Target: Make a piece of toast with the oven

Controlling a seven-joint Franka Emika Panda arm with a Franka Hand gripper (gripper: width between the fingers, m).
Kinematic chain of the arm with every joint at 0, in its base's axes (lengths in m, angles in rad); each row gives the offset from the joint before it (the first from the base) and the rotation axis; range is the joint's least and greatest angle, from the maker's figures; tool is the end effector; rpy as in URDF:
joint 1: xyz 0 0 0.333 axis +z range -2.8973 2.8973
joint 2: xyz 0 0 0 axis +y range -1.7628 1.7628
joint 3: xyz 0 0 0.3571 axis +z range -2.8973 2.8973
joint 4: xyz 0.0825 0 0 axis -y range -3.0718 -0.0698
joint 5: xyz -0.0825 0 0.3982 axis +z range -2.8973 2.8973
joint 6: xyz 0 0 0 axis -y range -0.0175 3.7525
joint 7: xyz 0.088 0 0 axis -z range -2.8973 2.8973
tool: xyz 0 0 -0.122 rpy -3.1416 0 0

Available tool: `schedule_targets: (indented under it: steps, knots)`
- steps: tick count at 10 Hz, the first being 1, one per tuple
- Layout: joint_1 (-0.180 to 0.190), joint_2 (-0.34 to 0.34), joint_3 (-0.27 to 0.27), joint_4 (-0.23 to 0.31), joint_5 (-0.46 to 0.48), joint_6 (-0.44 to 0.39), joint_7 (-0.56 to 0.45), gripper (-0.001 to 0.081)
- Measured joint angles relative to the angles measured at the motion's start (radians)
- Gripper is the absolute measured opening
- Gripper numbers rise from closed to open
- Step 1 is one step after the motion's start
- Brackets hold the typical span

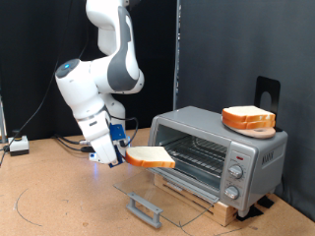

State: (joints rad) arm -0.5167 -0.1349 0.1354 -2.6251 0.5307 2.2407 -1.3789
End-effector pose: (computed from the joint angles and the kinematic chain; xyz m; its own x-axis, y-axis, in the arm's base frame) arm 0.3789 -0.1308 0.2939 0.8215 0.5221 0.2293 0.5701 -0.7460 -0.3441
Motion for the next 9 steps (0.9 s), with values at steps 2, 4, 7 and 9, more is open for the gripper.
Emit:
schedule_targets:
  steps: [2, 4, 7, 9]
  knots:
    - [0.002, 0.005, 0.007, -0.003, 0.014, -0.001, -0.010, 0.0395]
    - [0.003, 0.005, 0.012, -0.007, 0.016, 0.001, -0.010, 0.0395]
    - [0.028, 0.000, 0.050, -0.037, 0.031, 0.036, -0.011, 0.0395]
    - [0.068, -0.021, 0.085, -0.067, 0.096, 0.062, -0.028, 0.0395]
